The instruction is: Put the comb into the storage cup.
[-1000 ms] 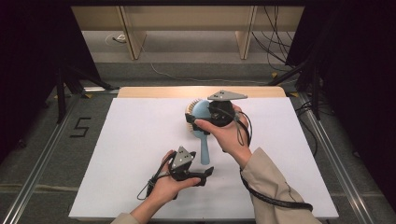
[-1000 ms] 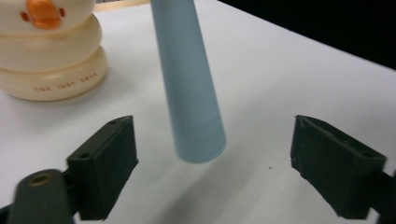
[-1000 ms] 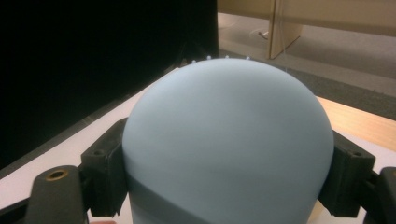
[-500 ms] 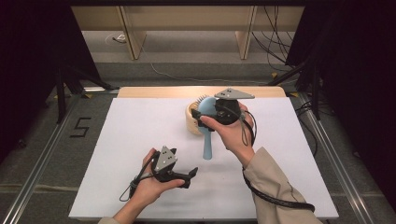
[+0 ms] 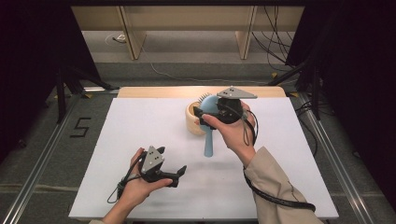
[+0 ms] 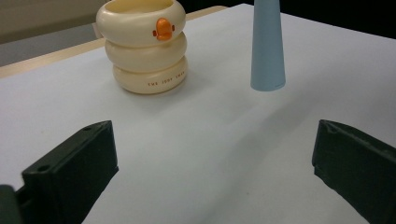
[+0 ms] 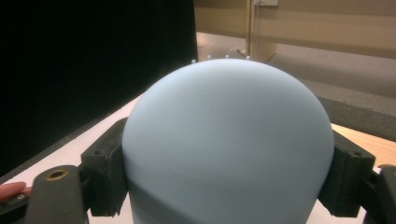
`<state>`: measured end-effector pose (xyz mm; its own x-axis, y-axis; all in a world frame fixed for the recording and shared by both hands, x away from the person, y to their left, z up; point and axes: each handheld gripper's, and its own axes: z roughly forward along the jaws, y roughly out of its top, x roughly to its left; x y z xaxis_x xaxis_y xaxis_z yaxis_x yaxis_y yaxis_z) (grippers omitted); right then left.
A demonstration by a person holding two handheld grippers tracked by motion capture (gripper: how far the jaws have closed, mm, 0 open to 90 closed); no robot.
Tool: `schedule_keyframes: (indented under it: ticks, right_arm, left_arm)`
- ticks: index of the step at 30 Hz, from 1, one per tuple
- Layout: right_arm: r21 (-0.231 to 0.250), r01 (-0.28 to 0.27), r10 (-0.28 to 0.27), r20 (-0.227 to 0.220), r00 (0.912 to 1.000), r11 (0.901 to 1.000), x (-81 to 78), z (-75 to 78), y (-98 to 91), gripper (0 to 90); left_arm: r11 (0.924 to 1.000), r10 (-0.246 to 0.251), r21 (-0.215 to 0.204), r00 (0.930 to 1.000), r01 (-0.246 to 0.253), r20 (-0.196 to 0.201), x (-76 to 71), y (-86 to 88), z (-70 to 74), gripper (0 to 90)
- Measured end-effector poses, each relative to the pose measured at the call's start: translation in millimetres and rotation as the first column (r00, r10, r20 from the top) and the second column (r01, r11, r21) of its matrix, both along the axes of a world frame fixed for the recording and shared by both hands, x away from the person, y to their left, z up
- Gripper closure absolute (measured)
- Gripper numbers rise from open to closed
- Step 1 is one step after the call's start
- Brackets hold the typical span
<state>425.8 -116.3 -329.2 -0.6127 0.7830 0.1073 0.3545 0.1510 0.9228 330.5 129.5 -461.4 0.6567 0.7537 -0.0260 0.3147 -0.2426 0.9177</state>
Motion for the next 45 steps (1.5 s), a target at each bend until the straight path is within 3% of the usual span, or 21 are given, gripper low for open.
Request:
schedule_keyframes:
  ticks: [19, 45]
  right_arm:
    - [0.014, 0.035, -0.035, 0.029, 0.9989, 0.9993, 3.8, 2.9, -7.9, 20.4]
    - [0.056, 0.078, -0.083, 0.095, 0.9920, 0.9954, 10.1, 6.1, -12.8, 20.3]
  left_arm:
    - [0.9982, 0.059, 0.012, 0.9982, -0.060, 0.009, -2.7, 28.1, -2.3, 0.0]
    - [0.9969, 0.078, 0.012, 0.9969, -0.078, -0.004, -1.4, 32.0, -6.0, 0.0]
